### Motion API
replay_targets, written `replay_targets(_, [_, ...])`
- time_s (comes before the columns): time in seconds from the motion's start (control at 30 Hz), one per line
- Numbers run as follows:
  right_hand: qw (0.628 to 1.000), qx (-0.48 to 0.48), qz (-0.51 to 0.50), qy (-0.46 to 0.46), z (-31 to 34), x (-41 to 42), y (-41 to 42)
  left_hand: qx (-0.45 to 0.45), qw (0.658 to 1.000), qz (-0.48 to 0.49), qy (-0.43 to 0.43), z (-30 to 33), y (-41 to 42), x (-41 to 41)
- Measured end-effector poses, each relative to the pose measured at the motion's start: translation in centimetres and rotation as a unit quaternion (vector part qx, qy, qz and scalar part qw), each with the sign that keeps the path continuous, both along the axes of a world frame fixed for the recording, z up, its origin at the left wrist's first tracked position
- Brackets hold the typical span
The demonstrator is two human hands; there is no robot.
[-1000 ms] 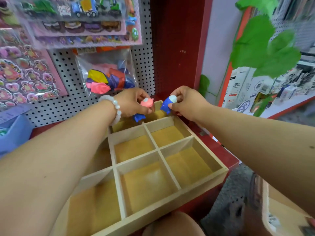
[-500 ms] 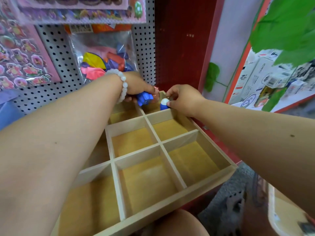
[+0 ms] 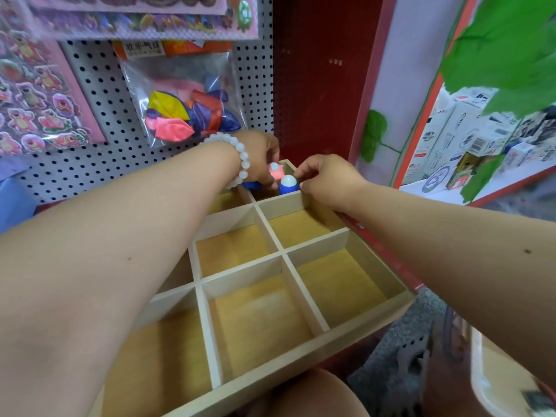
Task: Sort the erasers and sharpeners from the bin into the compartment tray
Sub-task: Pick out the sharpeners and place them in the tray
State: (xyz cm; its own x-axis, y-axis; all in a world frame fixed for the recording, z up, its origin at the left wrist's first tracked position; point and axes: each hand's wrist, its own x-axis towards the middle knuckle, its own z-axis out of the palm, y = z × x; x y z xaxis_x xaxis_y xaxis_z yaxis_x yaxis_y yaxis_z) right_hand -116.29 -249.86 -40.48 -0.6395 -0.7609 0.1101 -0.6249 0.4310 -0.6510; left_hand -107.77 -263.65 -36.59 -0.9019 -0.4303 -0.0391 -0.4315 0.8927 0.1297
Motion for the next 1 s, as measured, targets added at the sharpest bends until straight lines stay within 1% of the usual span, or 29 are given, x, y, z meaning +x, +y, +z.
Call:
replay_targets(0.1, [1.000, -0.007, -0.005, -0.003, 0.0, 0.0, 0.4, -0.029, 0.999, -0.015, -0.043, 0.2, 0.6, -0.7])
replay_targets(0.2, [1.000, -0.008, -0.003, -0.006, 0.0, 0.1, 0.6, -0.030, 0.998, -0.024, -0.051, 0.3, 0.6, -0.7])
replay_targets(0.3, [1.000, -0.008, 0.003, -0.002, -0.1, 0.2, 0.7, -0.017, 0.999, -0.026, -0.039, 0.0, -0.3, -0.6])
replay_targets(0.47, [1.000, -0.018, 0.002, 0.003, -0.5, 0.1, 0.6, 0.062, 0.998, -0.011, 0.004, 0.0, -1.5, -0.2])
replay_targets(0.57, [1.000, -0.017, 0.001, 0.013, -0.6, 0.2, 0.5, 0.080, 0.996, -0.002, 0.029, -0.2, -1.7, -0.2])
replay_targets(0.63, [1.000, -0.017, 0.003, 0.018, -0.7, 0.2, 0.5, 0.059, 0.997, -0.007, 0.041, -0.5, -1.5, -0.2])
replay_targets(0.73, [1.000, -0.014, 0.004, 0.022, -0.7, 0.2, 0.6, 0.016, 0.999, -0.027, 0.030, -0.8, -1.3, -0.4])
replay_targets(0.87, [1.000, -0.019, 0.002, 0.017, -0.8, 0.2, 0.6, 0.026, 0.999, -0.038, 0.008, -0.1, -1.3, -0.2])
replay_targets(1.0, [1.000, -0.025, -0.004, 0.006, -1.0, 0.2, 0.5, 0.002, 0.998, -0.052, -0.025, 0.1, -1.6, -0.2])
